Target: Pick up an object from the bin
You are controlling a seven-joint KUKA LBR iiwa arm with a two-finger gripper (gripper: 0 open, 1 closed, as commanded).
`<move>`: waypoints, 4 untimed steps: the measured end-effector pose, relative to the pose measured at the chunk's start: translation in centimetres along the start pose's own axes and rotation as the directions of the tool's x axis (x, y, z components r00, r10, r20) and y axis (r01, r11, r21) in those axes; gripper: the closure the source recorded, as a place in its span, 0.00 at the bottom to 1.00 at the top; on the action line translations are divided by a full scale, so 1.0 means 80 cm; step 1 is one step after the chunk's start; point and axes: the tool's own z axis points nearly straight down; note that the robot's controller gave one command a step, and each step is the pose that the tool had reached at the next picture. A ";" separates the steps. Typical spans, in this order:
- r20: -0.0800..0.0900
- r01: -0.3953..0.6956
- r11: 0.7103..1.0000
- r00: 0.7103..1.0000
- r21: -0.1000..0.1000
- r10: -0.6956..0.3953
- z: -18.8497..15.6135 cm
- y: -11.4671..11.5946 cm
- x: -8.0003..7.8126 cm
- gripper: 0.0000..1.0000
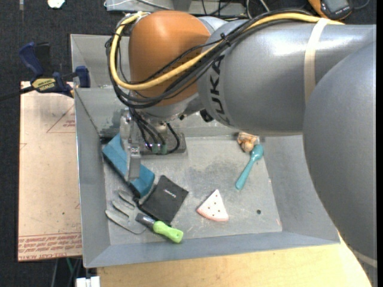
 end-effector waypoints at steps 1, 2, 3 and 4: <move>0.000 0.000 1.000 1.000 0.000 0.000 0.000 0.000 0.000 0.00; 0.003 -0.132 0.991 0.991 -0.003 0.132 0.032 -0.052 0.016 0.00; 0.002 0.006 1.000 1.000 -0.001 -0.006 0.079 -0.040 0.042 0.00; 0.003 0.139 0.990 0.990 0.000 -0.139 0.135 -0.069 0.063 0.00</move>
Offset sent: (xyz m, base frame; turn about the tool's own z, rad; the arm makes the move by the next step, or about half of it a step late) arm -0.0177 -0.0644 -0.0391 0.1991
